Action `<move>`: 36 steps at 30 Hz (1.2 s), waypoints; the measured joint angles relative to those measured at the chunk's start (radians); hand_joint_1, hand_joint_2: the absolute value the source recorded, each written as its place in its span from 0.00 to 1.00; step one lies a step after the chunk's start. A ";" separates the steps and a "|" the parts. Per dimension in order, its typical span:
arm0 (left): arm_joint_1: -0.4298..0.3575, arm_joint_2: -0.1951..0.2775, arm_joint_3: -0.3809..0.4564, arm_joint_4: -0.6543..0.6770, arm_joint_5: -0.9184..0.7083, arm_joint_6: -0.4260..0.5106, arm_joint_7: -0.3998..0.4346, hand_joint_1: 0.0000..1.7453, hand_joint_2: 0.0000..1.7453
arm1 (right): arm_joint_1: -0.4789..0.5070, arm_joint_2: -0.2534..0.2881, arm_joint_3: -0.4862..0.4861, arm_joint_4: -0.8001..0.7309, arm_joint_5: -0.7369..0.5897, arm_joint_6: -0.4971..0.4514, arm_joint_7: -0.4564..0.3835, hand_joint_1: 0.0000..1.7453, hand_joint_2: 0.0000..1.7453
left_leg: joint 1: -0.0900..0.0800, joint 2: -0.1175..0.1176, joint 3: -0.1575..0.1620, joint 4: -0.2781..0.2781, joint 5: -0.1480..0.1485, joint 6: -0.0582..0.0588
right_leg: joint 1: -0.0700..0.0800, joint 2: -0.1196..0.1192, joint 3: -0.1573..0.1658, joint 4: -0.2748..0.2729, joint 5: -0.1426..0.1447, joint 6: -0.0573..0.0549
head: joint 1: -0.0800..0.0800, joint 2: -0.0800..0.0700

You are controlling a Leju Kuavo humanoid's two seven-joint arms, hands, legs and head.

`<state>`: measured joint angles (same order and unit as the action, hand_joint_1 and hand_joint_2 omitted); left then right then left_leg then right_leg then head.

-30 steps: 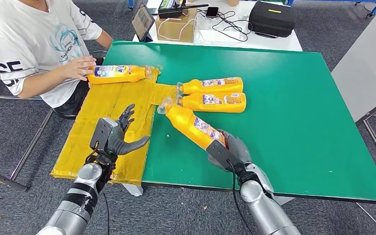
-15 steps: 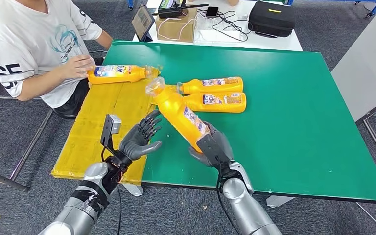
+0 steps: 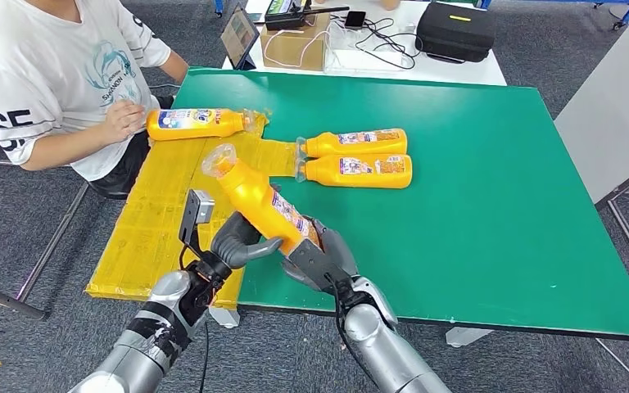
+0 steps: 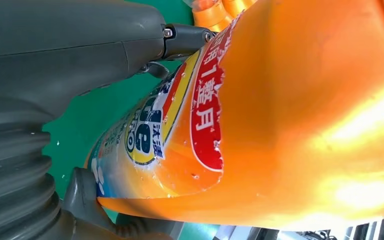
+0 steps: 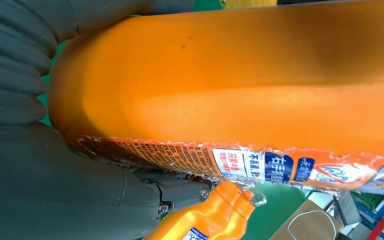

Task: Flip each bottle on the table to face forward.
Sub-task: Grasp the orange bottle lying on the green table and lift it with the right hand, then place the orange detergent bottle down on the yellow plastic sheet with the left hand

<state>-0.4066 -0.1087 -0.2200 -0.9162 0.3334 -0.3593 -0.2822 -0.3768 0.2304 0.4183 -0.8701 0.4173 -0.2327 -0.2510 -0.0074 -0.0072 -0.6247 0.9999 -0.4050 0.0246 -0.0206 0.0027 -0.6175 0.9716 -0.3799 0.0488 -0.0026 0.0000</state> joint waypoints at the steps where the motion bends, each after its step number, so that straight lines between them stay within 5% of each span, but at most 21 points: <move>1: 0.000 0.000 0.000 0.000 0.000 0.000 0.000 0.00 1.00 | -0.001 0.001 0.001 0.003 0.000 0.000 0.000 1.00 1.00 | 0.000 0.000 0.000 0.000 0.000 0.000 | 0.000 0.000 0.000 0.000 0.000 0.000 | 0.000 0.000; 16: -0.002 0.000 0.000 -0.001 0.000 0.025 -0.005 0.00 1.00 | -0.015 0.023 0.020 0.040 0.007 0.023 0.001 1.00 1.00 | 0.000 0.001 0.000 0.000 0.000 0.000 | 0.000 0.000 0.000 0.000 0.000 0.000 | 0.000 0.000; 20: -0.004 0.000 -0.001 0.002 0.000 0.036 -0.018 1.00 1.00 | -0.026 0.052 0.050 0.072 0.011 0.027 0.006 0.06 1.00 | 0.000 0.001 0.000 0.000 0.000 0.000 | 0.000 0.000 -0.001 0.000 0.000 0.000 | 0.000 0.000; 21: -0.004 0.000 -0.001 0.003 0.000 0.038 -0.021 1.00 1.00 | -0.029 0.057 0.058 0.081 0.011 0.027 0.008 0.00 1.00 | 0.000 0.001 0.000 0.000 0.000 0.000 | 0.000 0.000 -0.001 0.000 0.000 0.000 | 0.000 0.000; 36: -0.008 0.001 0.071 0.006 0.040 0.168 -0.028 1.00 1.00 | -0.016 0.036 0.061 0.089 -0.060 -0.019 0.022 0.00 1.00 | 0.000 0.000 -0.001 0.000 0.000 0.000 | 0.000 0.000 -0.001 0.000 0.000 0.000 | 0.000 0.000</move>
<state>-0.4141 -0.1078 -0.1486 -0.9101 0.3737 -0.1913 -0.3098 -0.3924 0.2665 0.4794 -0.7809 0.3570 -0.2521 -0.2294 -0.0073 -0.0069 -0.6256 0.9999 -0.4049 0.0245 -0.0204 0.0027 -0.6188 0.9716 -0.3799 0.0487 -0.0026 0.0001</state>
